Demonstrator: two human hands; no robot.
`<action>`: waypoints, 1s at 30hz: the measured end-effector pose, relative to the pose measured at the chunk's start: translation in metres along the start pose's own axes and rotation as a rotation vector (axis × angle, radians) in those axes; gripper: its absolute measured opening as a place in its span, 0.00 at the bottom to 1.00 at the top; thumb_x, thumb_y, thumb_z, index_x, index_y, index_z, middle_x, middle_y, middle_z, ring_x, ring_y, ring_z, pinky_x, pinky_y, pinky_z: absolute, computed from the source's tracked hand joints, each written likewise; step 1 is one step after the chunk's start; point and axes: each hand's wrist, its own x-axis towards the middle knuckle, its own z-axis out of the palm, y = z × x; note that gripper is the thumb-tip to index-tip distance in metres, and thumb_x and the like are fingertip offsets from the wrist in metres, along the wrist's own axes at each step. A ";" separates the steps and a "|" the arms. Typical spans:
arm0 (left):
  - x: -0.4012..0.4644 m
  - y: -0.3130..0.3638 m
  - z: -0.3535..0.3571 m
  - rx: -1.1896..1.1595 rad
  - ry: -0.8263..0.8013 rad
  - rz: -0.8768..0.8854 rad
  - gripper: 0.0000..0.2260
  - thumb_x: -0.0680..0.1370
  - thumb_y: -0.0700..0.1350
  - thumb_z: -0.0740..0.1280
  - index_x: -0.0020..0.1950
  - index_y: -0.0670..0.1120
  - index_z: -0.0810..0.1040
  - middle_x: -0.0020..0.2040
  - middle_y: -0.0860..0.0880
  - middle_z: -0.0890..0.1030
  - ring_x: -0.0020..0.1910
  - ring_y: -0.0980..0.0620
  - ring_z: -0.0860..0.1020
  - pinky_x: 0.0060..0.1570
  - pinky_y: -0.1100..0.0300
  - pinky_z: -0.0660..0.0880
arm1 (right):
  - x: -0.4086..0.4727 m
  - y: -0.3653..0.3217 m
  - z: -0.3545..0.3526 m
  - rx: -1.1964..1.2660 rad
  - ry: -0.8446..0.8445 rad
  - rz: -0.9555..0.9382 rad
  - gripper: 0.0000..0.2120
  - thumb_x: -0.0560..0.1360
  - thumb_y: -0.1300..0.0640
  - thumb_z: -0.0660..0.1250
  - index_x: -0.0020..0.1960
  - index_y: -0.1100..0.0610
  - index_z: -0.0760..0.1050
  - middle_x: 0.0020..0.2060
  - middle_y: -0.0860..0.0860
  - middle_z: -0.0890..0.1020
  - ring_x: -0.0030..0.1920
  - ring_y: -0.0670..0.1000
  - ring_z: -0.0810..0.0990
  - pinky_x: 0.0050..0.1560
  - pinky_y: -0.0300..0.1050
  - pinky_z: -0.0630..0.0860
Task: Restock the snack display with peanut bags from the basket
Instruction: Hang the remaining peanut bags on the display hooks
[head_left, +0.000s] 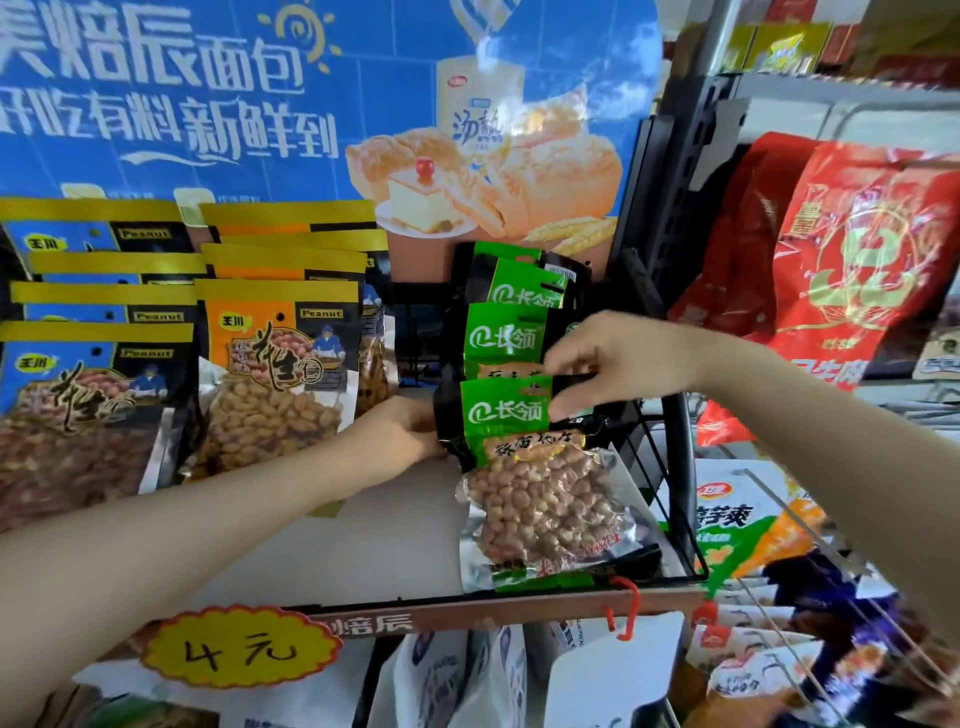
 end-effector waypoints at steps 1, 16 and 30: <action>0.001 0.005 -0.002 0.034 0.000 -0.003 0.17 0.74 0.33 0.66 0.43 0.57 0.80 0.39 0.62 0.82 0.49 0.54 0.78 0.58 0.57 0.71 | 0.000 0.003 0.004 -0.027 -0.018 0.010 0.14 0.72 0.54 0.70 0.31 0.61 0.74 0.24 0.47 0.66 0.25 0.42 0.67 0.30 0.33 0.61; 0.046 0.100 -0.025 0.994 0.007 0.321 0.57 0.58 0.75 0.63 0.76 0.46 0.44 0.77 0.50 0.43 0.75 0.52 0.42 0.71 0.57 0.40 | 0.039 0.037 -0.038 0.051 0.274 0.157 0.20 0.72 0.76 0.53 0.56 0.64 0.77 0.58 0.56 0.78 0.59 0.53 0.75 0.55 0.38 0.68; 0.012 0.087 -0.029 1.038 -0.009 0.651 0.34 0.68 0.56 0.72 0.69 0.44 0.67 0.61 0.46 0.74 0.54 0.49 0.77 0.48 0.60 0.73 | 0.062 0.028 -0.061 -0.179 0.037 0.184 0.09 0.77 0.58 0.64 0.38 0.58 0.73 0.33 0.48 0.75 0.39 0.52 0.73 0.40 0.44 0.63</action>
